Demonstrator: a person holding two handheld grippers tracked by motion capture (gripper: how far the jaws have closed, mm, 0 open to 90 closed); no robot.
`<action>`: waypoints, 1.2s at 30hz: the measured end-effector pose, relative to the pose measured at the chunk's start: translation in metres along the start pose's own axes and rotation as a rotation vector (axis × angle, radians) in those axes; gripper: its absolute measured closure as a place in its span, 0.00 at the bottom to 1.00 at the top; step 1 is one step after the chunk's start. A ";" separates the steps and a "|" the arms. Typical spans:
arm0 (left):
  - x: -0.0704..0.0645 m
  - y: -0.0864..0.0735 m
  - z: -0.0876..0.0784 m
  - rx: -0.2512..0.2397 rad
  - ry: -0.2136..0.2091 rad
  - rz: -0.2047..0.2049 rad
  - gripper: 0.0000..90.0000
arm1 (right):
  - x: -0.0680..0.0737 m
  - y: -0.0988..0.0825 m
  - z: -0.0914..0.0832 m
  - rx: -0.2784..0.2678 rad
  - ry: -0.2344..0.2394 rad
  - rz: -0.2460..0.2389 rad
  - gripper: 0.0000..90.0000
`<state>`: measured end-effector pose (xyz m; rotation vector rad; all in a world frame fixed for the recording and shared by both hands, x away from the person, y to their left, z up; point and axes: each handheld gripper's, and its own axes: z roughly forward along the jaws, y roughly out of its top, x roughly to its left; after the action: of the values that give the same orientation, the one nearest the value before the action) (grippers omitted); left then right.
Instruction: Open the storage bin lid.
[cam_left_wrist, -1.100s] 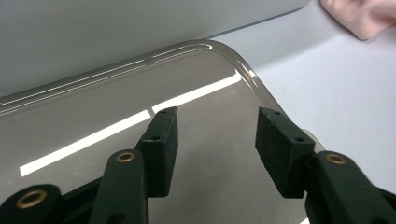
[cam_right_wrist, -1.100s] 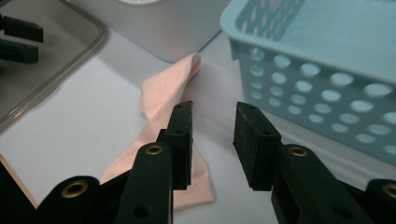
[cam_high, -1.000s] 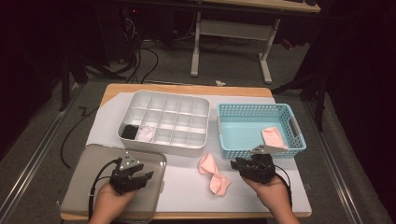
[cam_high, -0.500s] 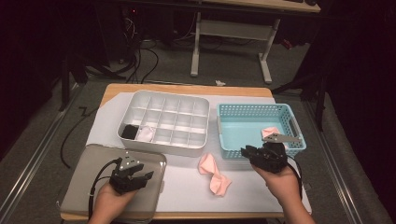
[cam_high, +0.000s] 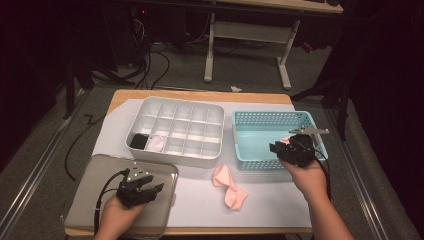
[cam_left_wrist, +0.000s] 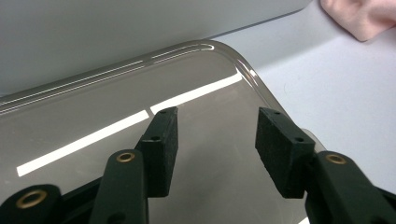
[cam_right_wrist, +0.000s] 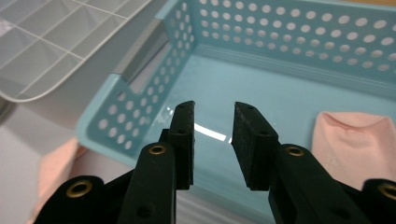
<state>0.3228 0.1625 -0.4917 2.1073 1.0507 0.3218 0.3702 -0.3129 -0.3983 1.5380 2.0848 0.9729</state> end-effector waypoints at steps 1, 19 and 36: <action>0.000 0.000 0.000 0.000 0.000 0.000 0.55 | -0.005 0.002 0.003 0.005 -0.002 0.012 0.77; 0.004 -0.002 -0.001 0.000 -0.003 -0.015 0.55 | -0.064 0.005 0.045 0.147 -0.085 0.131 0.72; 0.004 -0.003 0.001 0.007 -0.011 -0.018 0.55 | -0.089 -0.003 0.064 0.280 -0.153 0.220 0.59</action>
<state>0.3240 0.1667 -0.4950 2.1026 1.0652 0.2978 0.4399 -0.3773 -0.4537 1.9488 2.0416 0.6253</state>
